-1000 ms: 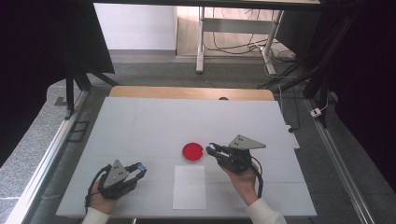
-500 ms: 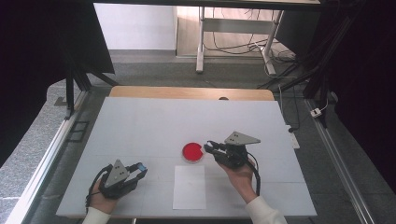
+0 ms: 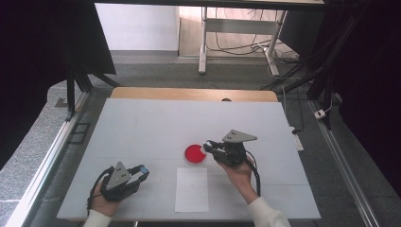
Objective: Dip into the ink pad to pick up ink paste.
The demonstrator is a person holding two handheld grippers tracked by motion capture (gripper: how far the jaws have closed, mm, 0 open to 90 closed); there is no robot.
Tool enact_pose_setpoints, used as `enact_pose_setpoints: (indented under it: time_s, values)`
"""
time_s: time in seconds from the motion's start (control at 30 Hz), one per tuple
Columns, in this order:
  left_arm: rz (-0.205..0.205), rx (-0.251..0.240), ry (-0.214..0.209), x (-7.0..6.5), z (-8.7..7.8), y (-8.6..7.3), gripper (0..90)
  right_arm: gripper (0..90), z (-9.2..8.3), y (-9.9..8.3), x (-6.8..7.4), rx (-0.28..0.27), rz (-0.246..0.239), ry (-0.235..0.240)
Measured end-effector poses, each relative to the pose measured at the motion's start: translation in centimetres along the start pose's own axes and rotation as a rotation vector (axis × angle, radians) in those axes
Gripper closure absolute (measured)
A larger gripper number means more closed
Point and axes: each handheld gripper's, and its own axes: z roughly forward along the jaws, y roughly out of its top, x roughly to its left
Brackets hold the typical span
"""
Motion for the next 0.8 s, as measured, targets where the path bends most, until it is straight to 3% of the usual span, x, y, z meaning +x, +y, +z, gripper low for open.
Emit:
enact_pose_setpoints:
  time_s: [0.8]
  values:
    - [0.004,0.002,-0.003,0.0,0.1,0.0,66.0,74.7,2.4,0.9,-0.6,0.044,-0.009,0.010]
